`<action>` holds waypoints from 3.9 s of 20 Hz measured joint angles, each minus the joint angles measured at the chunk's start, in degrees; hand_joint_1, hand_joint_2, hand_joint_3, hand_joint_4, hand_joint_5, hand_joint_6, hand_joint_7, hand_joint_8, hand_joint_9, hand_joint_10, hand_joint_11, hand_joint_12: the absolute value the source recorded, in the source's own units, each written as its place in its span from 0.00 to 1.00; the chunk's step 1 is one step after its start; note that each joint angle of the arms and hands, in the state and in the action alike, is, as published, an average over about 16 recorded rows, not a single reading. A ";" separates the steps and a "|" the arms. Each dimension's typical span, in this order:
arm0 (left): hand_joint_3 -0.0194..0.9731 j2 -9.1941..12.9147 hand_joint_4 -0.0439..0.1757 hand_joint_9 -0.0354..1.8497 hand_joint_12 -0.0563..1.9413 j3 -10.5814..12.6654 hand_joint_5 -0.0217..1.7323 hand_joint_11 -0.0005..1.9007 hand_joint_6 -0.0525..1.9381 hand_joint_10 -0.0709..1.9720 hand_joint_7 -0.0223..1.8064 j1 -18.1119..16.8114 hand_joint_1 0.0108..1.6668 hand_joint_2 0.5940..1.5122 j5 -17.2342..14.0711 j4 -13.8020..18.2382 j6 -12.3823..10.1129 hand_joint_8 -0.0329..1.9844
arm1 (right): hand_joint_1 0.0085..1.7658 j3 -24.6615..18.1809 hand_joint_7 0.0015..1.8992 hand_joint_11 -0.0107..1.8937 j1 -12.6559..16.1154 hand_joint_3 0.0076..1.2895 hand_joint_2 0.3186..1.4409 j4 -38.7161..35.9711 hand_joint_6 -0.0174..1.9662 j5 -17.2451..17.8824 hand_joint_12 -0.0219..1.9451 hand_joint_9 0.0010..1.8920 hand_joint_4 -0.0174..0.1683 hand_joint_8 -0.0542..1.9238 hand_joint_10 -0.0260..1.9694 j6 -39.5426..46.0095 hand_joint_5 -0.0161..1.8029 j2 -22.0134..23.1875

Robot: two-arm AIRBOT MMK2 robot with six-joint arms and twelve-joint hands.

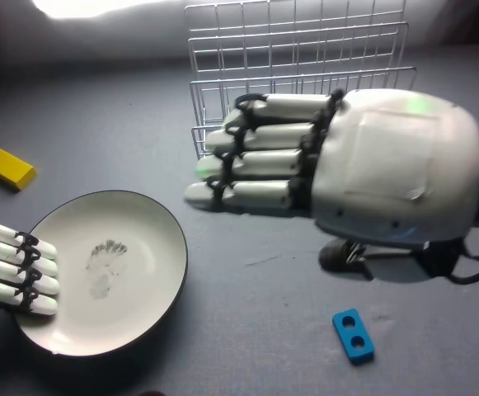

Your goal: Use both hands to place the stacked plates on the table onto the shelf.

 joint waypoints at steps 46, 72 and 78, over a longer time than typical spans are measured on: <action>0.04 -2.76 0.16 0.03 0.03 -8.21 0.03 0.01 0.02 0.04 0.02 -4.46 0.00 0.51 4.66 -1.71 -0.67 0.01 | 0.72 19.74 0.44 0.22 -0.84 0.01 0.58 1.08 0.05 -4.33 0.59 0.42 0.13 0.04 0.05 -5.12 0.43 -27.21; 0.04 1.69 0.20 0.05 0.03 -9.93 0.08 0.01 0.03 0.04 0.07 -12.48 0.00 0.52 3.71 0.82 -4.23 0.03 | 0.75 17.90 0.56 0.46 1.80 0.00 0.53 2.29 0.51 -3.06 0.60 0.57 0.13 0.33 0.34 -5.82 0.54 -25.60; 0.04 5.40 0.21 0.06 0.03 -11.11 0.09 0.01 0.04 0.04 0.07 -16.22 0.00 0.52 3.25 2.27 -7.60 0.03 | 0.74 15.07 0.59 0.47 3.80 0.00 0.54 3.15 0.47 -3.41 0.61 0.58 0.13 0.36 0.44 -5.81 0.54 -23.11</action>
